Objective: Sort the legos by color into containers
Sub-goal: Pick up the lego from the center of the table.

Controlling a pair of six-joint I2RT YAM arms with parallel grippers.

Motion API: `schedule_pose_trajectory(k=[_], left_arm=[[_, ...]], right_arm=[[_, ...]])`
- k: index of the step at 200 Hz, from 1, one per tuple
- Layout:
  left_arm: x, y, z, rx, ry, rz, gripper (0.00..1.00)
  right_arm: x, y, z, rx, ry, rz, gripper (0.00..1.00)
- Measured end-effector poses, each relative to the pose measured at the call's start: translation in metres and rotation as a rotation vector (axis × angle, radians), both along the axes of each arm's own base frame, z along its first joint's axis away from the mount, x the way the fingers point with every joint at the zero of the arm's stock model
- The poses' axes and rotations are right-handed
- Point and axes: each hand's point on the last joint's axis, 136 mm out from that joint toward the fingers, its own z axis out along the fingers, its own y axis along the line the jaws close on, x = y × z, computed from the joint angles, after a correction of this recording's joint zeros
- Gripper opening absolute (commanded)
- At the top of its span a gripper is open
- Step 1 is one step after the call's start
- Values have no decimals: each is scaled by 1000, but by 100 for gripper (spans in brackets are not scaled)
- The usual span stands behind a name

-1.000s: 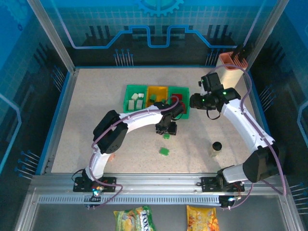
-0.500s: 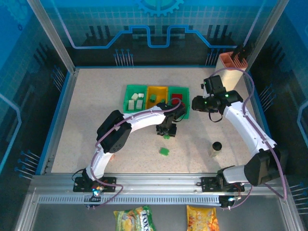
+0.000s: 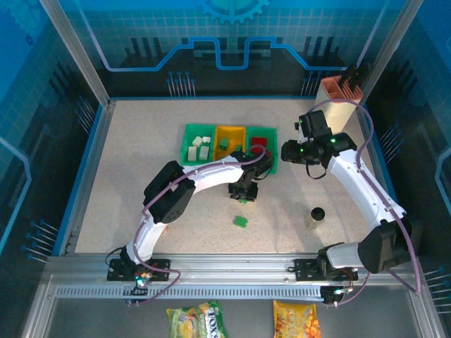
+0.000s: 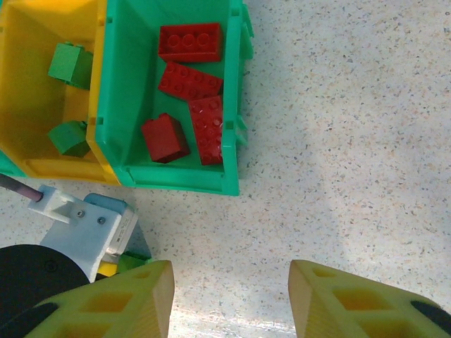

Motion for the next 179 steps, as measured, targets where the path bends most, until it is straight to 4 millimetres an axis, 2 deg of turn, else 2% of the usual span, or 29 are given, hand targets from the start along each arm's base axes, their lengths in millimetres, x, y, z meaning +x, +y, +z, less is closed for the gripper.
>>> schedule_pose_trajectory(k=[38,75,104,157,179], left_arm=[[3,2,5,5,-23,1,37],[13,4,29,-27,-73,10,37],[29,16,48,-51,-113,32,37],[63,47,60,-53,-149,79,37],[83,58,72,-58,-188,92,37]], right_arm=[[0,0,0,1,0,0,47],[0,1,0,4,1,1,47],[-1,0,0,3,4,1,47],[-5,-1,-3,-3,22,1,47],[-6,-1,-4,-5,29,1,47]])
